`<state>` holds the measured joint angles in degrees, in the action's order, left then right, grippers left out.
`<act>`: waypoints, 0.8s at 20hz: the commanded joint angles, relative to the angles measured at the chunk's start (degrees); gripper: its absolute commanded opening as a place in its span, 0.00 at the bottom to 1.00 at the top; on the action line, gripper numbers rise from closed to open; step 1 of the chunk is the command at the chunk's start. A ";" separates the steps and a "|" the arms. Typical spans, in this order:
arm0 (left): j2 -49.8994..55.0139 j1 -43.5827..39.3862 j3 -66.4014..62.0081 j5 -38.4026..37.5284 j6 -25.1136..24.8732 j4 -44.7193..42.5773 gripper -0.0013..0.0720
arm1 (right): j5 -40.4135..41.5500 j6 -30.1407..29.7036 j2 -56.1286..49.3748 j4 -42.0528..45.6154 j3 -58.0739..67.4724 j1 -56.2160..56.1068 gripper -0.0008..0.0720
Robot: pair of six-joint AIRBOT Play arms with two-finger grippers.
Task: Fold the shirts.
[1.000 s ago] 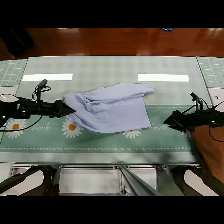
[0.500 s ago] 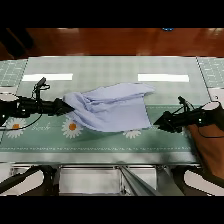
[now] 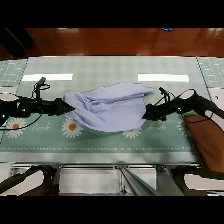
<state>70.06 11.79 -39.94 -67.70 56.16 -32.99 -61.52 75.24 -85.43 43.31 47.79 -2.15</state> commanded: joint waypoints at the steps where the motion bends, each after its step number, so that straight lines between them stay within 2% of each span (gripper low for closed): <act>1: -0.04 0.59 -0.87 -0.13 0.92 0.55 0.05 | -1.03 -3.21 -1.92 -2.34 5.99 -5.05 0.04; 3: -0.15 3.08 -4.90 -2.82 1.57 4.74 0.05 | -5.90 -1.79 0.02 2.49 12.61 -5.49 0.04; 4: -0.33 4.26 -7.96 -4.46 1.70 6.73 0.05 | -7.30 1.55 2.14 6.97 17.75 -5.05 0.04; 8: -3.08 5.79 -26.40 -8.94 8.52 7.43 0.05 | -11.23 10.93 10.32 19.43 42.71 -2.89 0.04; 10: -5.20 5.60 -36.02 -10.38 14.75 7.30 0.05 | -15.58 11.10 11.39 20.81 54.51 -2.54 0.04; 13: -8.52 5.97 -49.75 -13.66 18.12 3.54 0.05 | -20.39 11.34 12.81 20.74 70.03 -2.84 0.04; 16: -12.22 6.47 -61.09 -18.88 20.72 -5.31 0.05 | -19.63 11.47 19.47 23.30 72.70 -2.84 0.04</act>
<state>60.99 17.82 -90.15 -81.91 73.06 -31.33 -79.59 85.86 -70.61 63.31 113.89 -4.97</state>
